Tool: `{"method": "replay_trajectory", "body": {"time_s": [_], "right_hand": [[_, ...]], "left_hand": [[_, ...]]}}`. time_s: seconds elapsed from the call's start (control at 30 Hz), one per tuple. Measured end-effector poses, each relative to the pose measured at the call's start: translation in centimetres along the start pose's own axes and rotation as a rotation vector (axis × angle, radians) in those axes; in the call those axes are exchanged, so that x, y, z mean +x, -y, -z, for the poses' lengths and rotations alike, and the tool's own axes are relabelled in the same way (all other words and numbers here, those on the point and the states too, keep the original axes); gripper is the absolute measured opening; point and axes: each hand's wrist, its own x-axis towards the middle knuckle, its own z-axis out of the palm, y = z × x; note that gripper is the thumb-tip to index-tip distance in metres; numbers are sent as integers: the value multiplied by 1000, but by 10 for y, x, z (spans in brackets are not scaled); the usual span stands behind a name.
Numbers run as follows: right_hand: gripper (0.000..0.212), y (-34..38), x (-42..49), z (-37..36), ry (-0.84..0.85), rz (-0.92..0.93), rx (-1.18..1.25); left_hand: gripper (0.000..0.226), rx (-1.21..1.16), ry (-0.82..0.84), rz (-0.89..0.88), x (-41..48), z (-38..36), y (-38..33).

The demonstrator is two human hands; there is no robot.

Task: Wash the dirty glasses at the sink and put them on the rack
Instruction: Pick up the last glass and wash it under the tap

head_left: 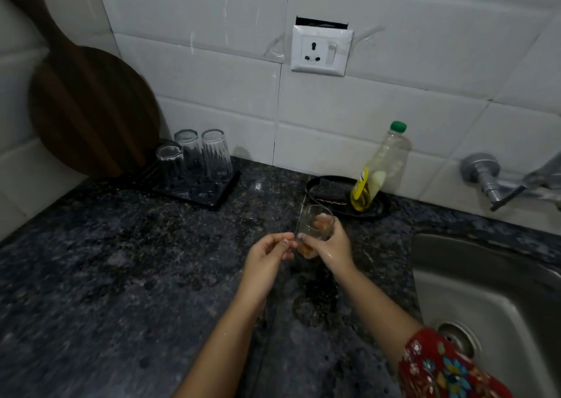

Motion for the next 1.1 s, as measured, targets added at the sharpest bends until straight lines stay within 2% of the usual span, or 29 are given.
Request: {"method": "replay_trajectory", "body": {"time_s": [0.1,0.23,0.4,0.6,0.73,0.9,1.0,1.1], "right_hand": [[48,3,-6,4,-24,42,50],[48,11,-21,27,-82,31,255],[49,2,-47,90,-172,32,356],[52,-30,-61,183,-241,42,292],[51,-56,-62,245,-266,31,258],[47,-84,-54,320,-275,-7,230],[47,-94,-44,359,-263,-15,218],[53,-97,-34,389,-249,-22,203]], "left_hand": [[18,0,-32,-27,1,-4,0],[18,-26,-47,-84,0,-18,-2],[17,33,50,-85,-5,-60,7],[16,232,250,-67,-12,-143,29],[10,368,294,-84,-4,-213,40],[35,603,222,-184,11,-306,35],[41,745,180,-252,20,-359,24],[55,838,130,-292,30,-402,13]]}}
